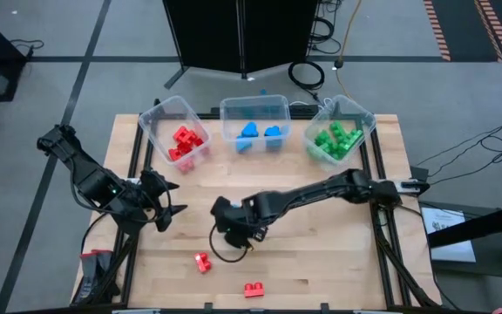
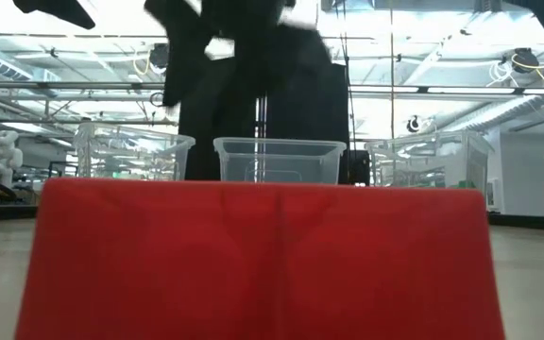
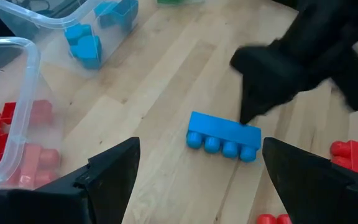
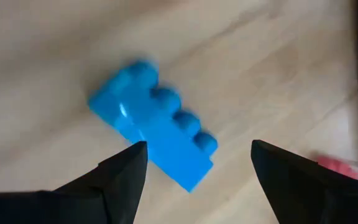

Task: Sort blocks
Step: Put the blue game piece into the middle transparent bin

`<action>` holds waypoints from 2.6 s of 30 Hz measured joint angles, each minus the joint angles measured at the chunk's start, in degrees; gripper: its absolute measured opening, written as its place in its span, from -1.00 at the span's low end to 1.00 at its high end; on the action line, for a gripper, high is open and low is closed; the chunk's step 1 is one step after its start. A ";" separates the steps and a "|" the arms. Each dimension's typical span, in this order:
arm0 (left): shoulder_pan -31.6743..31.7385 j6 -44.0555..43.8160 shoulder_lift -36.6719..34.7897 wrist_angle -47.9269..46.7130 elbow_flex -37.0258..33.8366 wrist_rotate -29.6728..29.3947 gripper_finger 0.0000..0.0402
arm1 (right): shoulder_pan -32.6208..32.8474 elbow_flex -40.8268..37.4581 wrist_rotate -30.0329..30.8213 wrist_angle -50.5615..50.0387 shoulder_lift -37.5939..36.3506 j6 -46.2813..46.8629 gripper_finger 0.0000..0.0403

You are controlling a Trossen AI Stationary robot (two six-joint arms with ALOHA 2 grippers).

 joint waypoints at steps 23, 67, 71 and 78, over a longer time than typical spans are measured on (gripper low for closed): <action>-0.13 -1.57 5.51 0.33 0.00 6.16 0.67 | -0.45 0.11 0.68 5.18 11.39 -15.12 0.40; -0.13 -1.40 5.50 0.26 0.00 5.73 0.67 | -19.55 0.02 7.93 9.67 -20.15 18.39 -0.99; -0.13 -1.40 5.50 0.26 0.00 5.62 0.67 | -25.11 0.02 8.20 14.88 -21.81 20.96 -0.99; -0.13 -1.47 5.51 0.25 0.00 5.64 0.67 | -34.25 0.00 7.78 14.09 -21.72 28.65 -1.00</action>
